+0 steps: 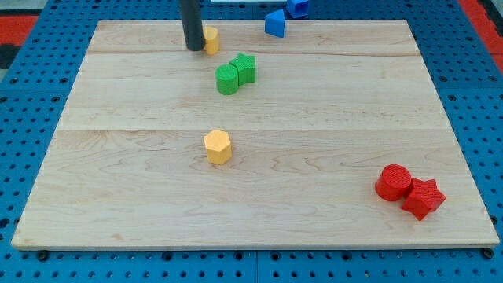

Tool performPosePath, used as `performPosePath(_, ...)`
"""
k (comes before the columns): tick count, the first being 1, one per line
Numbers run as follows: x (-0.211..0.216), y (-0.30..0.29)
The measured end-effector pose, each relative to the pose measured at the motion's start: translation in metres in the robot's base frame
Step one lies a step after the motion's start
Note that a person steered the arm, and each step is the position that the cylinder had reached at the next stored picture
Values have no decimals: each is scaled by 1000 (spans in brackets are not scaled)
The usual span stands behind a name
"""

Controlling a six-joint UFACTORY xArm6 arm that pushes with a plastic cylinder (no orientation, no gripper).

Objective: Move your arm to the left of the yellow hexagon

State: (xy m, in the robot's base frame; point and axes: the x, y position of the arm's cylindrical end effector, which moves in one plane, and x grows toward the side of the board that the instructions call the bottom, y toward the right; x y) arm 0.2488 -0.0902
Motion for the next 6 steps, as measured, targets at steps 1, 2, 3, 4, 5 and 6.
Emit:
performPosePath(1, -25, 29)
performPosePath(2, -46, 55)
performPosePath(3, -52, 48)
performPosePath(4, -3, 12)
performPosePath(5, 70, -5)
performPosePath(6, 137, -23)
